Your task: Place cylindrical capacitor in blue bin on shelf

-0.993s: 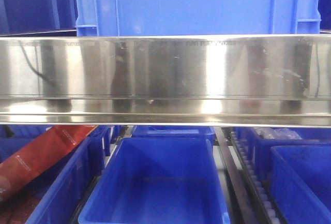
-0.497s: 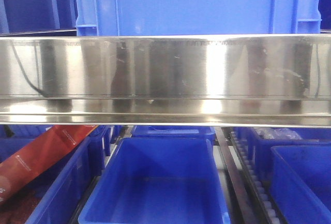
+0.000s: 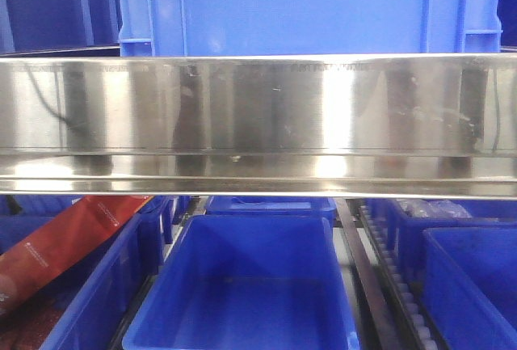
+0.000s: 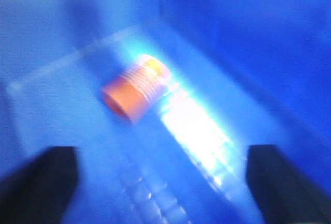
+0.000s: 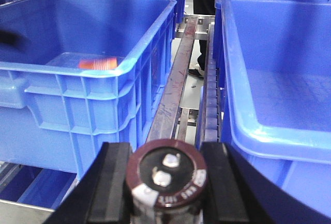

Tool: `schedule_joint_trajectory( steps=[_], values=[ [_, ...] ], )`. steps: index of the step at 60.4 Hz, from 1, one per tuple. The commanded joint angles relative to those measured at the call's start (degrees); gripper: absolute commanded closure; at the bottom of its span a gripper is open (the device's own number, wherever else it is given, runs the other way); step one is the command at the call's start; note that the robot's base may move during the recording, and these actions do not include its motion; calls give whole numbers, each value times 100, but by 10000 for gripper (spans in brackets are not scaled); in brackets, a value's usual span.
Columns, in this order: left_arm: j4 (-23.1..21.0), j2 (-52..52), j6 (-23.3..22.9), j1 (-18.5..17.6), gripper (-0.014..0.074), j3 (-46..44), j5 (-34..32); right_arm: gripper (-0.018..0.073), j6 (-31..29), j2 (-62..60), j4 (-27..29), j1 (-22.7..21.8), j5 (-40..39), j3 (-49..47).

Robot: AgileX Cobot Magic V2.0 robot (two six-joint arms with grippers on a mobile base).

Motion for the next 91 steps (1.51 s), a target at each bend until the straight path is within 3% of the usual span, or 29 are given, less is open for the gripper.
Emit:
schedule_joint_trajectory(
  steps=[1, 9, 15, 25, 41, 64, 77, 91],
  values=[
    [85, -416, 1, -18, 388, -57, 303, 711, -18, -24, -27, 2, -213, -61],
    [168, -904, 1, -8, 617, -23, 846, 711, -18, -24, -27, 2, -213, -61],
    [180, -1266, 1, -8, 707, 150, 1077, 711, -18, -24, -27, 2, -156, -61],
    [227, -2157, -148, -8, 707, 1037, 964, 711, -18, -24, -27, 2, -131, -61],
    [1168, -3956, -1302, -8, 707, 3153, 539, 711, -18, -1, -27, 2, -120, -61],
    [1498, -6629, -2489, -8, 707, 5611, 149, 711, -18, 567, -27, 171, -532, -99],
    [1509, -7750, -2565, -8, 707, 6291, 149, 711, -18, 1358, -27, 650, -910, -801],
    [1509, -8327, -2565, -8, 707, 6482, 178, 711, -346, 2989, -27, 1304, -870, -2589]
  ],
)
